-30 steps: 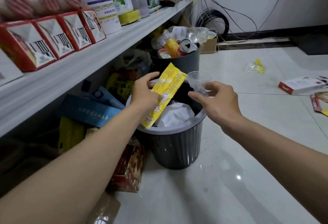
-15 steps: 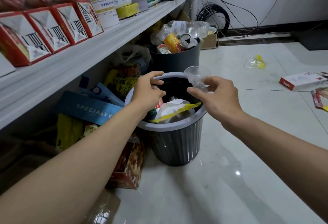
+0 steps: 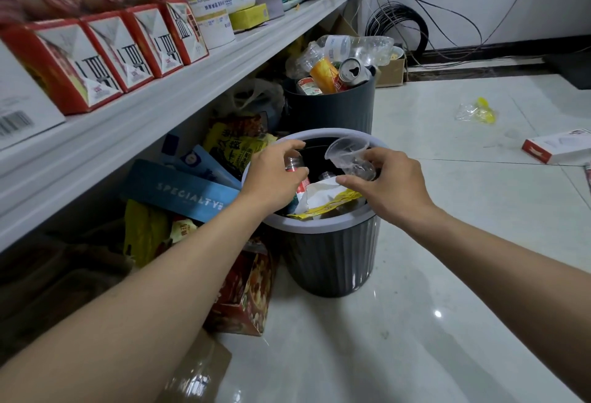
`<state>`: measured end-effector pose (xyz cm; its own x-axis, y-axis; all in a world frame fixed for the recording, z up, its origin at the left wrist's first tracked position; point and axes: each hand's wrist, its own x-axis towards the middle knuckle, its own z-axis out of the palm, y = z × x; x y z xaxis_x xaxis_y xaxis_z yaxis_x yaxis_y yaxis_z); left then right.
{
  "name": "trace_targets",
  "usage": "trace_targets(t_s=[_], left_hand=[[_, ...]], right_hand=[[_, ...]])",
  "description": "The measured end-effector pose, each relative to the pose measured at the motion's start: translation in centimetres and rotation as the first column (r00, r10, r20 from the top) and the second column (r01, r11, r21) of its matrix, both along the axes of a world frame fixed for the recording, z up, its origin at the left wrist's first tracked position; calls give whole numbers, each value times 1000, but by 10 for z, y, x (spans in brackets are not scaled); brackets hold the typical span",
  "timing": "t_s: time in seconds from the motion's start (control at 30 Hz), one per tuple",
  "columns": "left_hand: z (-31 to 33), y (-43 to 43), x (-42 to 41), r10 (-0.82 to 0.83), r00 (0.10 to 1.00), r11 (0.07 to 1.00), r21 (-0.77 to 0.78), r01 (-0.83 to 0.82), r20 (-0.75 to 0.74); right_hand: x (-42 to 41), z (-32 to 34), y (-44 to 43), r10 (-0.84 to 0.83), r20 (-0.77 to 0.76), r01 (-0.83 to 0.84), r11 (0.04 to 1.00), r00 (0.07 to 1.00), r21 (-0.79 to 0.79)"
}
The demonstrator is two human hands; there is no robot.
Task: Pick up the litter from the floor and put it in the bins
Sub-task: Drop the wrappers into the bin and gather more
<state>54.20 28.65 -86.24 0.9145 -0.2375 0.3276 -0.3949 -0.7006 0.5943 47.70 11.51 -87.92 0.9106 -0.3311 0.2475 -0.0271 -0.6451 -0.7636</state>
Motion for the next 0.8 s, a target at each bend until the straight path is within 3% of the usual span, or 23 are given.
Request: trace_targets(t_s=[0.33, 0.6, 0.8], left_hand=[[1, -11, -11, -52, 995, 971, 237, 30, 89], [9, -70, -39, -205, 966, 881, 459, 112, 158], [3, -131, -69, -288, 942, 835, 527, 159, 172]], right_hand=[[-12, 5, -19, -10, 3, 10, 983, 1000, -185], [-45, 7, -72, 4, -85, -48, 848, 996, -528], [-80, 7, -124, -64, -175, -56, 794, 983, -605]])
